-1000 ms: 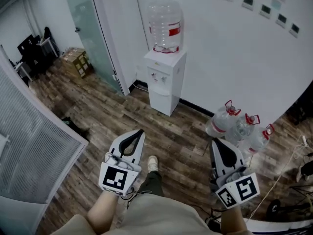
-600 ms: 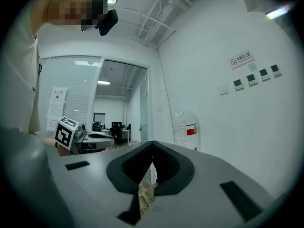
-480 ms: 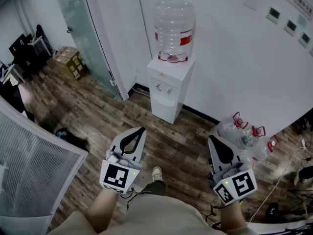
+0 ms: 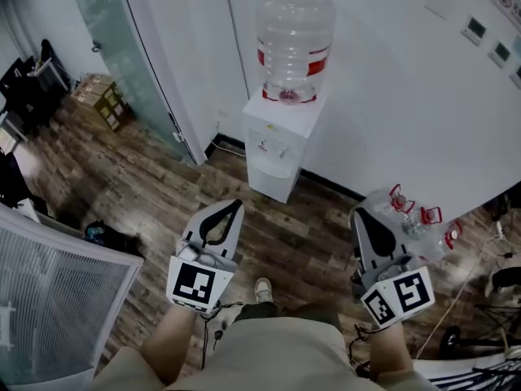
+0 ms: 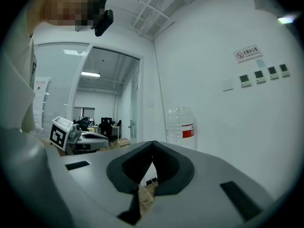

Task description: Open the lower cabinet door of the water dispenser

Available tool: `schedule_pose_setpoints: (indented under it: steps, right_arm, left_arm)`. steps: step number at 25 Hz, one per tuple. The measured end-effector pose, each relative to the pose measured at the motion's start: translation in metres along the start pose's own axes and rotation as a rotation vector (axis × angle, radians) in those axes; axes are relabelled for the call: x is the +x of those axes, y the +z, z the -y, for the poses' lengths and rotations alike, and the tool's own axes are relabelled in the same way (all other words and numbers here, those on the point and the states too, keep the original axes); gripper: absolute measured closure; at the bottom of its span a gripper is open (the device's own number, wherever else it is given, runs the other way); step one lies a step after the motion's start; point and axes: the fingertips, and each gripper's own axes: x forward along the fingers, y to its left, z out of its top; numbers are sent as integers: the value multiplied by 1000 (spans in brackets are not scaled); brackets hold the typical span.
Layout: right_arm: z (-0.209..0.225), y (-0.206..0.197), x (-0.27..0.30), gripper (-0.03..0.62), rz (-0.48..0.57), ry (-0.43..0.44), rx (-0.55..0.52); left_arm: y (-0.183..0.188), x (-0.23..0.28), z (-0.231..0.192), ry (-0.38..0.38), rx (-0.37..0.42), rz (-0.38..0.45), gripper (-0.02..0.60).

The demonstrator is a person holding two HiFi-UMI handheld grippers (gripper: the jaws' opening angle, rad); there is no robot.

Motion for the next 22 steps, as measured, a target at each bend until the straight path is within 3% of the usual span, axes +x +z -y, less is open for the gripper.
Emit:
schedule_pose_setpoints:
  steps: [10, 22]
  right_arm:
    - [27, -16, 40, 586, -33, 9, 33]
    - [92, -29, 94, 586, -63, 117, -7]
  left_arm:
    - [-14, 22, -23, 40, -15, -24, 575]
    - [-25, 87, -19, 127, -21, -84, 575]
